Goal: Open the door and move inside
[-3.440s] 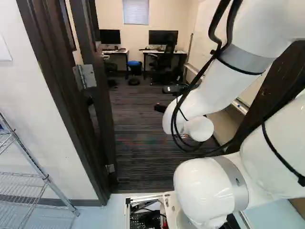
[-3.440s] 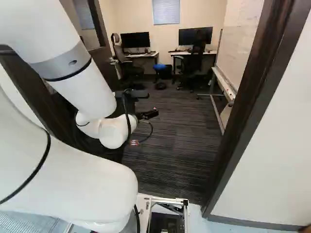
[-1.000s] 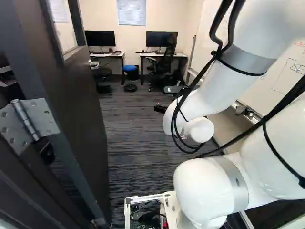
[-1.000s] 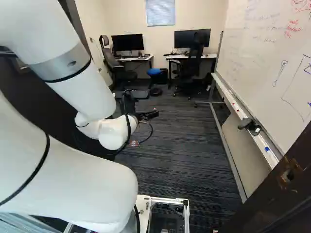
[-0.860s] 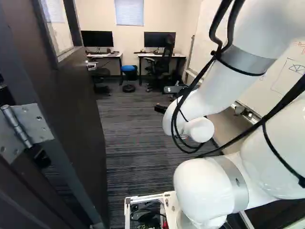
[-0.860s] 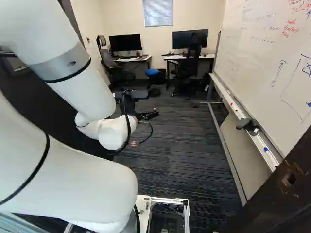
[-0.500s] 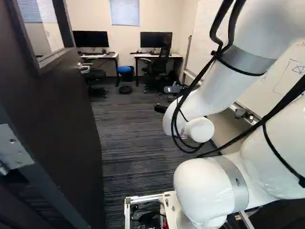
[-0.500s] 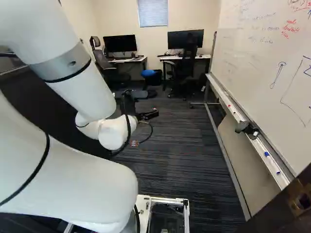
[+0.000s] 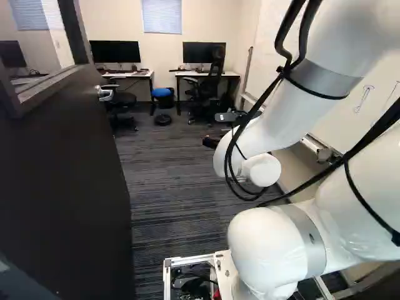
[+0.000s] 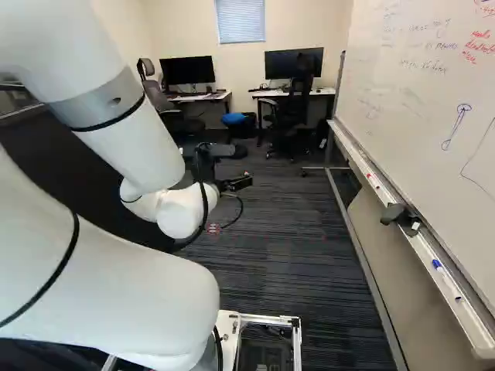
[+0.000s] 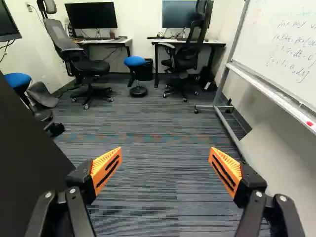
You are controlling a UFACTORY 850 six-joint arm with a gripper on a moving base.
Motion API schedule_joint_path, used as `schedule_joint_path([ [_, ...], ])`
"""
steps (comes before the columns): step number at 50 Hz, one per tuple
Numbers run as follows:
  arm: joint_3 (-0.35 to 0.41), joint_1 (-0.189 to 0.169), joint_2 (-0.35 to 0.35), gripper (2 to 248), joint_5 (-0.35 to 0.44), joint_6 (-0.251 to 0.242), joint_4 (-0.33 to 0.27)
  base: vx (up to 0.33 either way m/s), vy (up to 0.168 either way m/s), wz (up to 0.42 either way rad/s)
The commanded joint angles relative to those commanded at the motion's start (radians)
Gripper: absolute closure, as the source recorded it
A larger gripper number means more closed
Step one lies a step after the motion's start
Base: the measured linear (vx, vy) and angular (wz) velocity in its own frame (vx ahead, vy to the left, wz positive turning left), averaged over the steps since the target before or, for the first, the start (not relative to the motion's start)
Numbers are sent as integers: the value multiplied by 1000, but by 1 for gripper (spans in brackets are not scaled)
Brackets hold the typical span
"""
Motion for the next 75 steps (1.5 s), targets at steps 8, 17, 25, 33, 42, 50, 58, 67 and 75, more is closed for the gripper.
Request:
schedule_joint_path([
  [8, 0, 0, 0, 3, 0, 0, 0, 148, 2, -15],
  [17, 0, 0, 0, 3, 0, 0, 0, 154, 2, -15],
  [25, 0, 0, 0, 3, 0, 0, 0, 155, 0, -15],
  [33, 0, 0, 0, 3, 0, 0, 0, 158, 2, -14],
  [42, 0, 0, 0, 3, 0, 0, 0, 158, 2, -16],
  [50, 0, 0, 0, 3, 0, 0, 0, 167, 0, -17],
  [58, 0, 0, 0, 3, 0, 0, 0, 180, 3, -16],
  [67, 0, 0, 0, 3, 0, 0, 0, 188, -2, -21],
  [75, 0, 0, 0, 3, 0, 0, 0, 191, -3, -27],
])
